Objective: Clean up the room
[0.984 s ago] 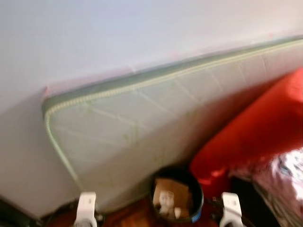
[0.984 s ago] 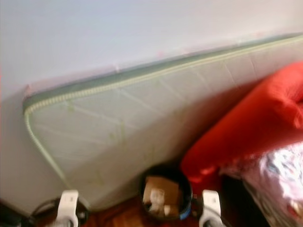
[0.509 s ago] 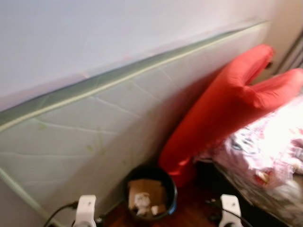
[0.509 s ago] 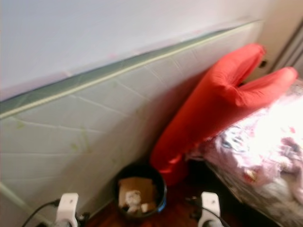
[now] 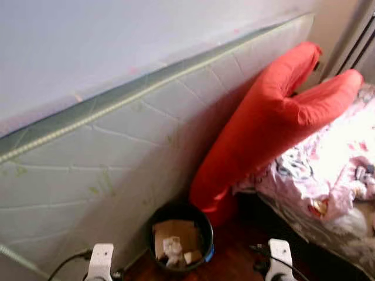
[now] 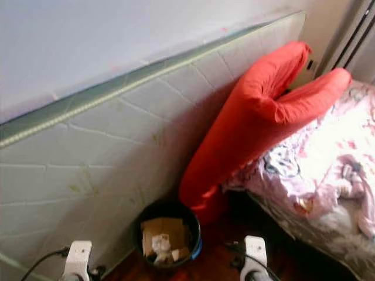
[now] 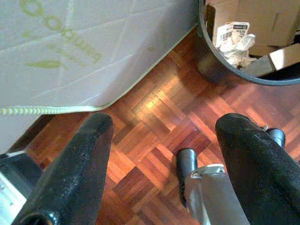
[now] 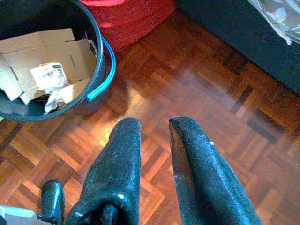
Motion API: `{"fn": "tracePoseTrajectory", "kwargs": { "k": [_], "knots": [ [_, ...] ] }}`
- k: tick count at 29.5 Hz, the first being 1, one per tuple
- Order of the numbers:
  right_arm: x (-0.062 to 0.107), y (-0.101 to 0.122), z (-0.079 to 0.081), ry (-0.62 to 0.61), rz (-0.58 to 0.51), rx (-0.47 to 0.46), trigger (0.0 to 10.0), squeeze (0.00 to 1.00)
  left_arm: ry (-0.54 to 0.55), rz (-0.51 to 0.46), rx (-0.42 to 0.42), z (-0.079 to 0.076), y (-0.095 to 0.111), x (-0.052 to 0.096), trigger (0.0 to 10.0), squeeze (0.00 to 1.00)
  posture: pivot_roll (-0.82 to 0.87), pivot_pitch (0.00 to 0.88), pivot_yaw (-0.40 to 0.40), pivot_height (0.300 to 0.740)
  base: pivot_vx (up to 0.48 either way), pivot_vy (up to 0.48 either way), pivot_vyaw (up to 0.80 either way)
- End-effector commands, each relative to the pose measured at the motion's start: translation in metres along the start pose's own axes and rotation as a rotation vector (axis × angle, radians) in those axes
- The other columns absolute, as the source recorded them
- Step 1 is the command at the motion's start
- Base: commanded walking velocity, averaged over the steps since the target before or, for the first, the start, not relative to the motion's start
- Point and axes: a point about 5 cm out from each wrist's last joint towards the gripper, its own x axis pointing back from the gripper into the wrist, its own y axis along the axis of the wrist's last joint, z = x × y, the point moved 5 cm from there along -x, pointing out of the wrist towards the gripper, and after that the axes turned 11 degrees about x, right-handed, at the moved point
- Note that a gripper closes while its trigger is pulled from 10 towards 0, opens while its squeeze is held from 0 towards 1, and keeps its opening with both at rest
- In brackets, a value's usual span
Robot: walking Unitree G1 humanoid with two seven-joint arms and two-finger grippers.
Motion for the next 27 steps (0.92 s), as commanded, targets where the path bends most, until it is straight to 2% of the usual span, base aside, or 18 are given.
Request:
{"fn": "tracePoseTrajectory", "kwargs": {
  "k": [1, 9, 27],
  "knots": [
    [0.0010, -0.0027, -0.0069, -0.020, 0.013, -0.018, 10.0, 0.00, -0.016, 0.007, -0.001, -0.0073, -0.0009, -0.0006, 10.0, 0.00, 0.04, 0.000, -0.024, 0.740, 0.000, -0.259, 0.00],
    [0.0003, -0.0003, -0.0068, -0.016, 0.020, -0.012, 10.0, 0.00, -0.020, 0.001, -0.001, -0.0079, 0.0030, -0.0012, 10.0, 0.00, 0.04, 0.000, -0.024, 0.740, 0.000, -0.323, -0.73],
    [-0.0004, 0.0060, -0.0061, -0.021, -0.010, -0.039, 10.0, 0.00, -0.018, -0.002, 0.009, -0.0072, 0.0064, -0.0017, 10.0, 0.00, 0.05, 0.029, -0.020, 0.740, 0.000, -0.350, 0.00]
  ]
}}
